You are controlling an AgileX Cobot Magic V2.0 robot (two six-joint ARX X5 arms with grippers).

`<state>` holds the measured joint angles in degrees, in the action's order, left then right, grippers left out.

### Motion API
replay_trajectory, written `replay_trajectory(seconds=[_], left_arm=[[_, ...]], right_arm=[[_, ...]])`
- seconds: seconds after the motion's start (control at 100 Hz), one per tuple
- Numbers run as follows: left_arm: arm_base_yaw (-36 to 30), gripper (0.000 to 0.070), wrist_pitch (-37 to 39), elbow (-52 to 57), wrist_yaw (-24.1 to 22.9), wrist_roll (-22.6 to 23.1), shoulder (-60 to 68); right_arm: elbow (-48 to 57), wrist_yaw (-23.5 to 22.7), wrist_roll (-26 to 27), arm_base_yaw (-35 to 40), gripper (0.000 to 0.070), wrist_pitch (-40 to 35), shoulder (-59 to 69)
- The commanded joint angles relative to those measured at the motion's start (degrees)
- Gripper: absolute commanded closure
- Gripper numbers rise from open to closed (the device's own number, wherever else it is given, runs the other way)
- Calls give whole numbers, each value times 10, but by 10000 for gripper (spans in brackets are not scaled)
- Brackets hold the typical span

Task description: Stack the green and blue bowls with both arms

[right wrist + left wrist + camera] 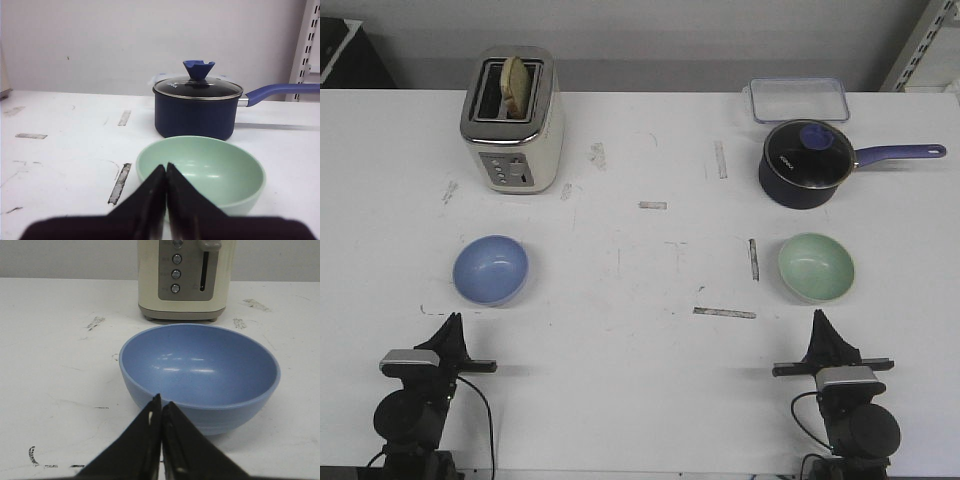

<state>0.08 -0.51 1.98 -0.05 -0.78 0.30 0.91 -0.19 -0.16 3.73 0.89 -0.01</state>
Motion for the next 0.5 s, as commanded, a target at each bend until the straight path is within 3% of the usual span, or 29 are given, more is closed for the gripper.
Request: replay_trajectory(seconds=[0.0, 0.49], left_arm=[[-1, 698, 6, -6, 0, 1, -1], [-1, 698, 6, -6, 0, 1, -1]], right_arm=[[5, 0, 3, 1, 699, 6, 1], [14, 2, 19, 1, 699, 3, 2]])
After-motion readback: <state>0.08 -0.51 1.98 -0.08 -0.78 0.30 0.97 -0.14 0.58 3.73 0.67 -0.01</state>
